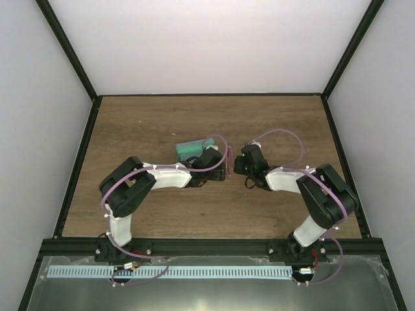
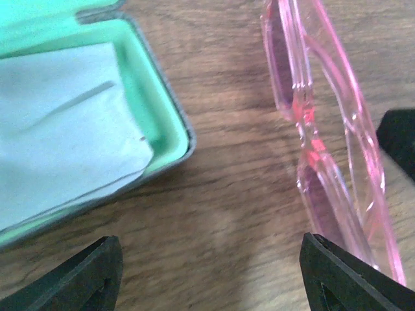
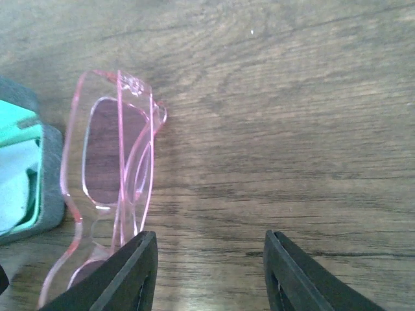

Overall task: Organize the sunglasses
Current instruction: Fold the sunglasses at the center of the board.

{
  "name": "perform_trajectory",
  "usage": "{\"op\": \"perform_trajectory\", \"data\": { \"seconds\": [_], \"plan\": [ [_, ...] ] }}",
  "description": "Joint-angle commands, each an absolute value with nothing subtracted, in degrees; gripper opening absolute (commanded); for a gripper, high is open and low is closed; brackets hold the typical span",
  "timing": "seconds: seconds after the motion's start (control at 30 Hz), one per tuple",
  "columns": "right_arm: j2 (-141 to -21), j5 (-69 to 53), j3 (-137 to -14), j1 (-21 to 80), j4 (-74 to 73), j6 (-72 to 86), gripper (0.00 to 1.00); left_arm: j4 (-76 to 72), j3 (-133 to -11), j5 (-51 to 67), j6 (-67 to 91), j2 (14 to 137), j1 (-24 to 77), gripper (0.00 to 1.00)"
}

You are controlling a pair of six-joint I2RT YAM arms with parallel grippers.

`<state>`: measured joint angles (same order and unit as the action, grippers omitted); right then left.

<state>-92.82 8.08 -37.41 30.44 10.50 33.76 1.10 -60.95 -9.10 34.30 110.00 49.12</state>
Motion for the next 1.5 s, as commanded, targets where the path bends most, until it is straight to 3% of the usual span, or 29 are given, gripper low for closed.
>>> {"op": "perform_trajectory", "data": {
  "seconds": [0.0,0.23,0.5,0.8,1.1,1.47],
  "plan": [
    [-89.5,8.5,-36.5,30.9,11.3,35.1,0.47,3.3,-58.5,-11.4,33.2,106.0,49.4,0.78],
    [-88.8,4.2,-35.2,30.9,14.7,35.2,0.49,2.6,-52.6,-11.8,34.4,102.2,49.4,0.78],
    [-92.3,0.5,-36.9,32.1,17.0,34.0,0.4,2.1,-48.1,-13.3,35.6,96.8,49.3,0.77],
    [-96.7,1.2,-37.8,32.5,17.4,33.8,0.46,0.9,-47.0,-12.0,35.4,97.1,49.4,0.77],
    [-94.8,2.6,-38.3,33.5,15.5,33.0,0.3,0.5,-47.3,-11.5,35.3,98.0,49.3,0.77],
    [-88.1,10.6,-37.4,35.2,9.8,32.2,0.23,-0.5,-47.9,-10.3,35.3,99.9,49.4,0.77]
  ]
}}
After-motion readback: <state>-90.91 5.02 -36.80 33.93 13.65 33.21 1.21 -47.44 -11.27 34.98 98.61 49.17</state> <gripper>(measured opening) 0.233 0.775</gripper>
